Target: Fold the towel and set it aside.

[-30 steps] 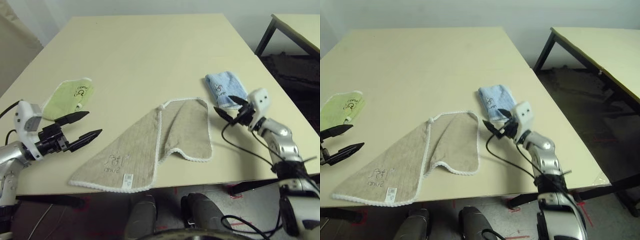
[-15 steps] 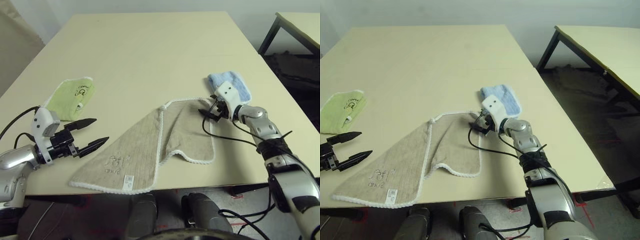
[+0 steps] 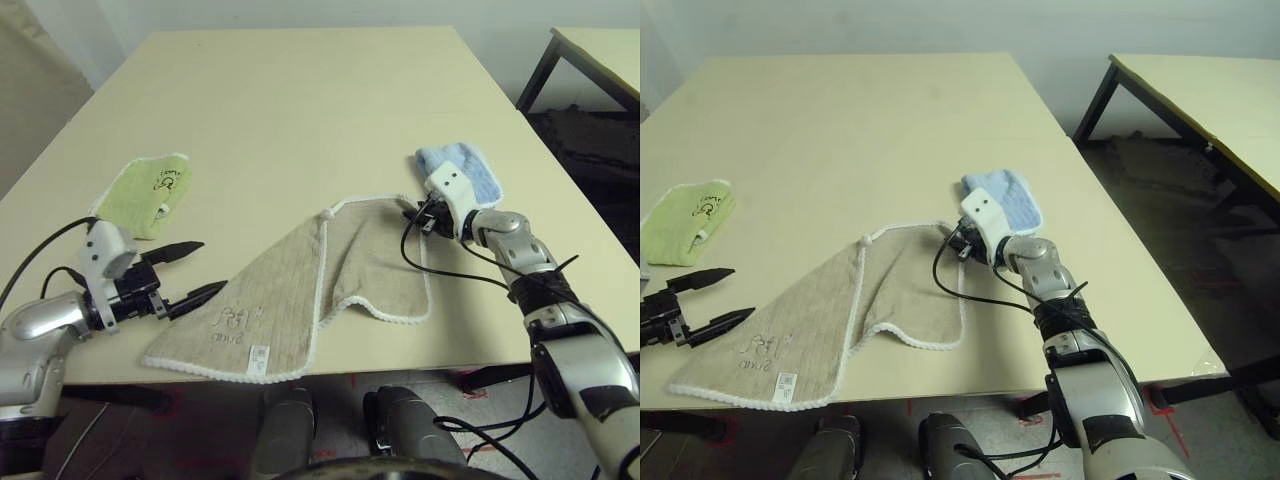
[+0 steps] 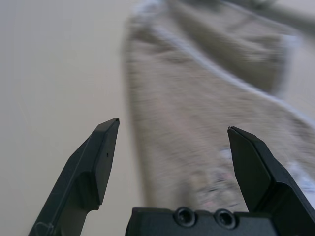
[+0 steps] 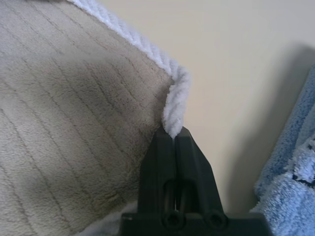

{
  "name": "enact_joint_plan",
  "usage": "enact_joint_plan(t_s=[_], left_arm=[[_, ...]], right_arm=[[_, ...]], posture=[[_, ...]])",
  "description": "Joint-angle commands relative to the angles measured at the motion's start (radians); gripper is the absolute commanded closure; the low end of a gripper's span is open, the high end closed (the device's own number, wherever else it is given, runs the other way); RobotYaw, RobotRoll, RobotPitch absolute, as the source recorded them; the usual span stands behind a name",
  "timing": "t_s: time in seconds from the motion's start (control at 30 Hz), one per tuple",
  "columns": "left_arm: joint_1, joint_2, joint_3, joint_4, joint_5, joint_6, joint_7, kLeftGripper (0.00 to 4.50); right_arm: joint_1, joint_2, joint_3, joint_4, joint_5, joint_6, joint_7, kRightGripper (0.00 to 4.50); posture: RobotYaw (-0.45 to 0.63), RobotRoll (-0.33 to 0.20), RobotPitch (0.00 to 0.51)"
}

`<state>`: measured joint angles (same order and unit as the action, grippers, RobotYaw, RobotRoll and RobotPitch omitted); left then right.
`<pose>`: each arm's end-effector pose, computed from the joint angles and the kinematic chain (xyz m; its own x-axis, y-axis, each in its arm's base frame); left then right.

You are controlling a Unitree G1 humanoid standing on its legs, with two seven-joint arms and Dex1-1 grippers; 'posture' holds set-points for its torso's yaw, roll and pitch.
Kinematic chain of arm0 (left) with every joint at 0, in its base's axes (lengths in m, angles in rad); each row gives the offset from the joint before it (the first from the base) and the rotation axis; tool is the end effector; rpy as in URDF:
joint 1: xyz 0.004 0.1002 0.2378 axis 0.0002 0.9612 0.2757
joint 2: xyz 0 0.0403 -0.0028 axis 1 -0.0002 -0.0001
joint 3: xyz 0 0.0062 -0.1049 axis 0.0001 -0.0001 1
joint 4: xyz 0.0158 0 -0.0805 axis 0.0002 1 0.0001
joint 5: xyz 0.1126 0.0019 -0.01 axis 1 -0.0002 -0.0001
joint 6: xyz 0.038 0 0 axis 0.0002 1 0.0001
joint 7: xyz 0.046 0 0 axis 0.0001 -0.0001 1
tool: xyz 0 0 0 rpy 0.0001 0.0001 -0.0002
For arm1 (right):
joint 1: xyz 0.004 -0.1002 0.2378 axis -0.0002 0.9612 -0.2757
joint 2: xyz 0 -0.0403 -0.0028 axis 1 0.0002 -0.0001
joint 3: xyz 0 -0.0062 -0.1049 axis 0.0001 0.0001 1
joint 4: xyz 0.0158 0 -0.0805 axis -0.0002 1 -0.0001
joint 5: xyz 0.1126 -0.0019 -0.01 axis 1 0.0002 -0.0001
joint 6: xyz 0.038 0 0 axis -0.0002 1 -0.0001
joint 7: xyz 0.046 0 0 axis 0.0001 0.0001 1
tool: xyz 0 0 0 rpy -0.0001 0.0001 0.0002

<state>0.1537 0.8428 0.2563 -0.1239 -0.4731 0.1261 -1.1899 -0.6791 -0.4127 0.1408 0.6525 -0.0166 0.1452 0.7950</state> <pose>0.1872 0.3197 0.1333 0.5114 -0.7865 -0.3464 0.8577 0.4921 0.1490 0.3363 -0.2067 0.1054 0.6758 0.6056 -0.4202 -0.7265 0.6436 -0.2407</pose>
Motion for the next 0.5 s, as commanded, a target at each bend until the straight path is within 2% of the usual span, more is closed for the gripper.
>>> enact_joint_plan(t_s=[0.03, 0.33, 0.5], left_arm=[[0.01, 0.044, -0.005, -0.041, -0.001, 0.017, -0.04, 0.0], [0.003, 0.083, -0.012, -0.043, 0.003, 0.012, -0.088, 0.0], [0.028, 0.098, -0.03, -0.031, 0.05, -0.02, -0.104, 0.0]], right_arm=[[0.028, -0.008, 0.018, 0.009, -0.021, 0.026, 0.001, 4.46], [0.028, -0.009, -0.002, -0.056, 0.014, 0.081, 0.023, 4.46], [-0.011, -0.006, -0.06, -0.275, 0.161, 0.338, 0.101, 4.46]], posture=[[-0.02, 0.0, 0.12], [-0.03, 0.0, 0.123], [-0.04, 0.0, 0.125]])
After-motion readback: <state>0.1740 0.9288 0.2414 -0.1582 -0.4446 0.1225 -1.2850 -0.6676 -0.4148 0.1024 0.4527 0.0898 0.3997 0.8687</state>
